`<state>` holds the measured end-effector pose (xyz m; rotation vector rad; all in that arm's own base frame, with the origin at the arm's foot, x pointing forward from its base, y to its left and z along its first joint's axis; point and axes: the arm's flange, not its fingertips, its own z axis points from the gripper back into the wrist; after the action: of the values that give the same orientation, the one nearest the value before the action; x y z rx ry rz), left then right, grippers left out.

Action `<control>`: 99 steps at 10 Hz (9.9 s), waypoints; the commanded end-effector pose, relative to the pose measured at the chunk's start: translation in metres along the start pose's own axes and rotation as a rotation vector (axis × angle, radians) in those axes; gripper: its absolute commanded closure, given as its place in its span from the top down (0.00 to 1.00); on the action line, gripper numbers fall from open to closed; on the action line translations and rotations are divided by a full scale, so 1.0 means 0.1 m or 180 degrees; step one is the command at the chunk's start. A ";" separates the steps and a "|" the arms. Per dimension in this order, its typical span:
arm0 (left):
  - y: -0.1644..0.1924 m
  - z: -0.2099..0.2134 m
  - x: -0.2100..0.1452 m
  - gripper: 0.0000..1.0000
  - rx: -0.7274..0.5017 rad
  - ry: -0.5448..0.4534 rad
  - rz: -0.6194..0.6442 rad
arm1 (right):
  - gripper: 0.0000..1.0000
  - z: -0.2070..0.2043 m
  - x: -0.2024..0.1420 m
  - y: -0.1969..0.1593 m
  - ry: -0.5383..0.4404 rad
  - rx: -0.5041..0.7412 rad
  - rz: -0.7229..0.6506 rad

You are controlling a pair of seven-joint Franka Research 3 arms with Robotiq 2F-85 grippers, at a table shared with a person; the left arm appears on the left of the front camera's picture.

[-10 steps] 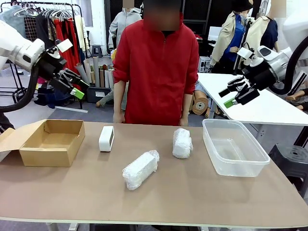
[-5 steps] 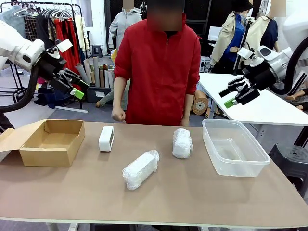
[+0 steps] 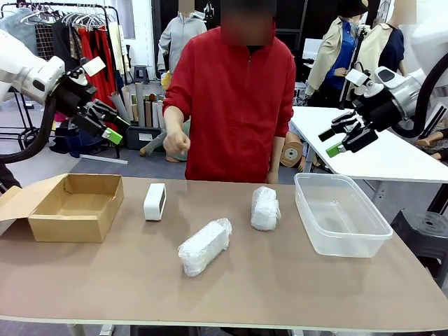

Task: Separate and place wrapped and unwrapped clocks.
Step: Pick up the Digital clock indicated by the person.

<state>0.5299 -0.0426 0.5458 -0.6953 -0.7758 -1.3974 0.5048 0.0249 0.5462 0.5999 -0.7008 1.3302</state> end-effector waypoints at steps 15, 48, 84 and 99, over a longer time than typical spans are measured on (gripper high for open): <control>0.00 0.00 0.00 1.00 0.0000 0.0008 -0.0004 | 1.00 0.00 0.01 0.00 -0.0005 -0.0003 0.0007; -0.99 -3.02 1.04 1.00 0.0893 0.2100 0.1755 | 1.00 0.00 0.01 0.00 -0.0005 -0.0003 0.0007; -1.15 -3.65 0.60 0.00 0.1189 0.2412 0.2114 | 1.00 0.00 0.01 0.00 -0.0005 -0.0003 0.0007; -1.44 -1.86 2.91 0.00 0.1731 0.2801 0.1101 | 1.00 0.00 0.01 0.00 -0.0005 -0.0003 0.0007</control>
<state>0.4013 -0.3701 0.6624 0.1671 -0.2500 -0.9424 0.5049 0.0248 0.5460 0.5998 -0.6995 1.3299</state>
